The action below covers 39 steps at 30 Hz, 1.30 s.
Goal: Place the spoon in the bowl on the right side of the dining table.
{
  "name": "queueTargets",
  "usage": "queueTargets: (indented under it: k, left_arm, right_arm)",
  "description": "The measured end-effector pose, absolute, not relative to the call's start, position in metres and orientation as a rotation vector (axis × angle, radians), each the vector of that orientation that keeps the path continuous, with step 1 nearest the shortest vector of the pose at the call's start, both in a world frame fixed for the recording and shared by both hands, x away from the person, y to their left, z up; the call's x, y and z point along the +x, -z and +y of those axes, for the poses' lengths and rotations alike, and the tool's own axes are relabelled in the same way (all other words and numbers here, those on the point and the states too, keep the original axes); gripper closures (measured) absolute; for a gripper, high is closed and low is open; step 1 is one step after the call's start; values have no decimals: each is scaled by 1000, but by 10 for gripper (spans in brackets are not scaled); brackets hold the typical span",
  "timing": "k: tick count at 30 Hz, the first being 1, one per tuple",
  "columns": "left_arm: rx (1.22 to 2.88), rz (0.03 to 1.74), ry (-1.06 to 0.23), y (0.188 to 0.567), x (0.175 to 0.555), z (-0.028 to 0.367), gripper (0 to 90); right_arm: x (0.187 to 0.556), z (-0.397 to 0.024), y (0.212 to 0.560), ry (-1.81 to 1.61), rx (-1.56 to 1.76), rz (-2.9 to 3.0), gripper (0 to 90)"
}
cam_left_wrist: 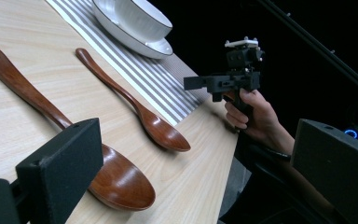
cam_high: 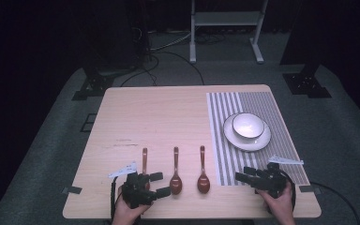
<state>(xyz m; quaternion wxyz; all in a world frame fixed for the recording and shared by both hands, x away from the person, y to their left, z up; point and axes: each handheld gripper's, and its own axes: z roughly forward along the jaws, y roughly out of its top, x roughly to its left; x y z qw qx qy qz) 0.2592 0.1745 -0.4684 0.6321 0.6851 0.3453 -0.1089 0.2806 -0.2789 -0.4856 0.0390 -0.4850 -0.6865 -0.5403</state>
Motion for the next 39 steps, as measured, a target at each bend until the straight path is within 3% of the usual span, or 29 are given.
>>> queueTargets:
  k: [39]
  left_arm:
    - [1634, 776, 494, 480, 261, 139, 11]
  right_arm:
    - [316, -228, 458, 1606, -1311, -2196, 260]
